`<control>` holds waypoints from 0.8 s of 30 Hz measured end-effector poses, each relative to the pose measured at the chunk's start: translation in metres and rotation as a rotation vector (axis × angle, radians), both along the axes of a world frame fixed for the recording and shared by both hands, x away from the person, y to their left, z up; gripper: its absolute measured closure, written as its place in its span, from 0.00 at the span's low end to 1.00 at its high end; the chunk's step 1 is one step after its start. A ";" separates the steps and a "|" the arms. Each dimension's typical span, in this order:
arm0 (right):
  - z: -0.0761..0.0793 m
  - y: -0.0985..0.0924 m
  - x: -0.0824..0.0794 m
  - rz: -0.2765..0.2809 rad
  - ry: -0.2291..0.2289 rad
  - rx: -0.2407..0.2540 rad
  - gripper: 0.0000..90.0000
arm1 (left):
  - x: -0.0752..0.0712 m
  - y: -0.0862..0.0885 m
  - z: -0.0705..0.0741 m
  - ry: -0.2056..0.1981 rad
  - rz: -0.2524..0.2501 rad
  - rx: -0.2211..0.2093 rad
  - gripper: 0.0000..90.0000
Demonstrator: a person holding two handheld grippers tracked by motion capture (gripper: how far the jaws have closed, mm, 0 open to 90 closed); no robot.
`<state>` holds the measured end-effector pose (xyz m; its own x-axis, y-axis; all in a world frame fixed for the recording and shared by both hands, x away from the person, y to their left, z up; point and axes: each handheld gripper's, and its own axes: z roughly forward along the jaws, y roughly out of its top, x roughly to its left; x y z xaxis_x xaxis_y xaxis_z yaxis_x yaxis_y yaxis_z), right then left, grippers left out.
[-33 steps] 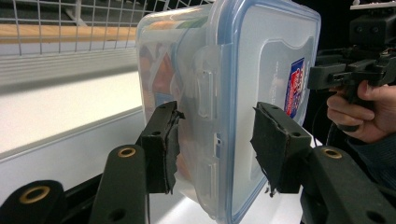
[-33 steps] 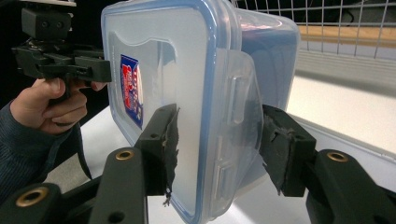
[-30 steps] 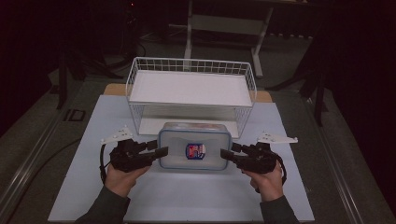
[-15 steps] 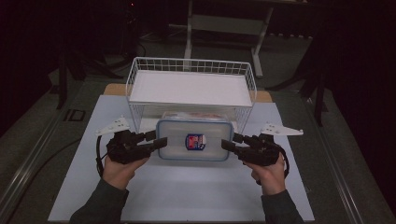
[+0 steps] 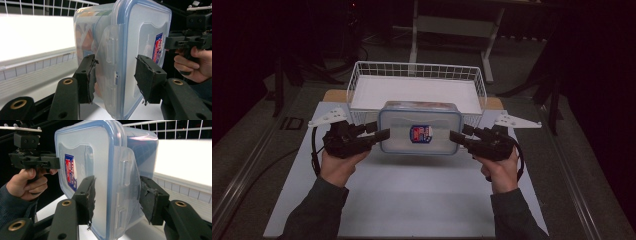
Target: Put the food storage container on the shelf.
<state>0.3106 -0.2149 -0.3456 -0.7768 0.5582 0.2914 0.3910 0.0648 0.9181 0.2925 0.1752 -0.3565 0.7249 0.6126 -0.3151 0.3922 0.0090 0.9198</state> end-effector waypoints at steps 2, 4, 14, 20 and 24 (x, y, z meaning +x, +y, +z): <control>0.004 0.001 0.003 -0.002 -0.009 -0.002 0.54 | 0.003 0.001 0.004 -0.002 0.002 -0.003 0.57; 0.007 0.003 0.006 -0.001 -0.014 -0.002 0.54 | 0.006 0.003 0.007 -0.005 0.003 -0.003 0.57; 0.027 0.007 0.022 -0.007 -0.043 -0.010 0.54 | 0.025 0.006 0.022 -0.023 0.007 -0.022 0.57; 0.035 0.007 0.037 -0.013 -0.034 -0.002 0.54 | 0.039 0.006 0.028 -0.016 0.011 -0.027 0.57; 0.037 0.007 0.049 -0.020 -0.029 0.013 0.54 | 0.052 0.006 0.031 -0.010 0.018 -0.033 0.57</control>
